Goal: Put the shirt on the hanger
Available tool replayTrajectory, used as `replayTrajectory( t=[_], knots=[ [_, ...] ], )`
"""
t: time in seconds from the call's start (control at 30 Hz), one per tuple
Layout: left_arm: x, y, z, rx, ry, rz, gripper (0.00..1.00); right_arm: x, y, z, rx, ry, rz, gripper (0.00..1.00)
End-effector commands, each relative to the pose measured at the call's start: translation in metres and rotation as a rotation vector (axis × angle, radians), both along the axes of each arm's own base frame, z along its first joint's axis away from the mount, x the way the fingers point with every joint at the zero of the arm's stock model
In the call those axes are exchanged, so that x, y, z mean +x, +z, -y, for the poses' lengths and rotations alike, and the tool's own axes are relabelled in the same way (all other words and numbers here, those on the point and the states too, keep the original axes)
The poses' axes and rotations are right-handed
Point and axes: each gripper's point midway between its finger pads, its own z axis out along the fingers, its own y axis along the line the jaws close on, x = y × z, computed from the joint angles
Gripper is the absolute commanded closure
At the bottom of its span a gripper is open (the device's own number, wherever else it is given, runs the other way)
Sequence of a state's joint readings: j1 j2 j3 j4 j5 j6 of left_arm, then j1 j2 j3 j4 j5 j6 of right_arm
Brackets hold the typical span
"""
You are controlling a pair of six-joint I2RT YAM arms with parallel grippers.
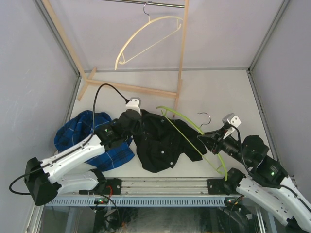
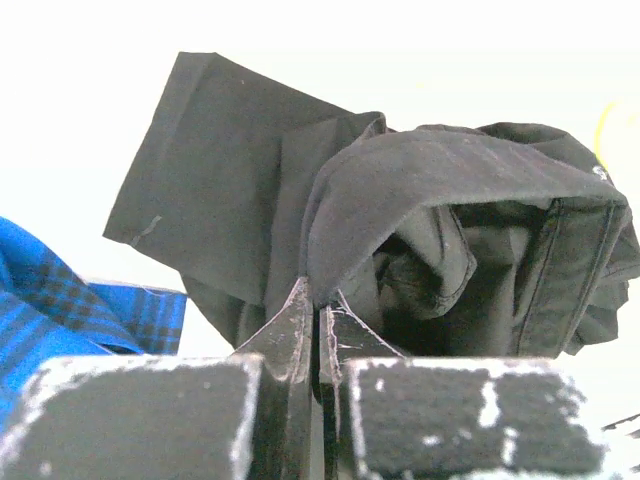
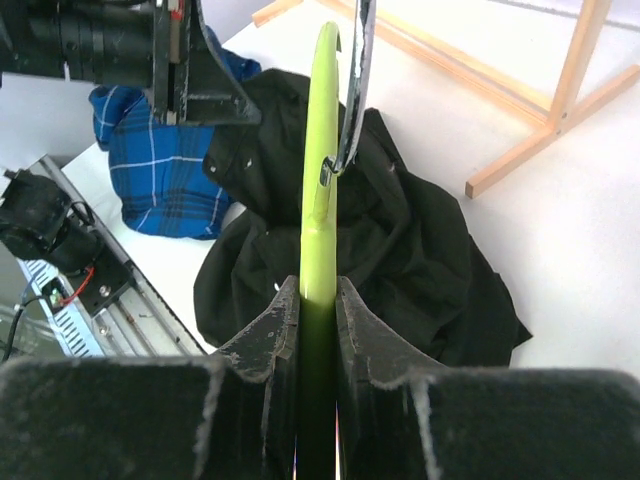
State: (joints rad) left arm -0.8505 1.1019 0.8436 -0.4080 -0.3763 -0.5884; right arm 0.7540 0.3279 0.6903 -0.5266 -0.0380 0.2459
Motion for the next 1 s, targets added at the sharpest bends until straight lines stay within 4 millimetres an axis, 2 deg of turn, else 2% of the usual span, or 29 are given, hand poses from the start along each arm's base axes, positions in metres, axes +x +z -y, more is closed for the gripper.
replayTrajectory(
  t=[0.0,0.13,0.5,0.73,0.97],
  knots=[
    [0.012,0.054,-0.019,0.116,-0.008,0.108,1.00,-0.014,0.052,0.000,0.040,0.082,0.161,1.00],
    [0.018,0.077,-0.029,0.197,-0.018,0.127,1.00,-0.021,0.061,-0.002,0.012,0.132,0.190,1.00],
    [0.025,0.124,-0.026,0.292,-0.083,0.149,1.00,-0.014,0.052,-0.017,-0.051,0.190,0.150,1.00],
    [0.028,0.133,-0.015,0.290,-0.123,0.132,1.00,-0.005,0.064,-0.027,-0.036,0.190,0.166,1.00],
    [0.030,0.124,-0.015,0.326,-0.120,0.103,1.00,-0.010,0.081,-0.008,0.000,0.129,0.230,1.00]
  ],
)
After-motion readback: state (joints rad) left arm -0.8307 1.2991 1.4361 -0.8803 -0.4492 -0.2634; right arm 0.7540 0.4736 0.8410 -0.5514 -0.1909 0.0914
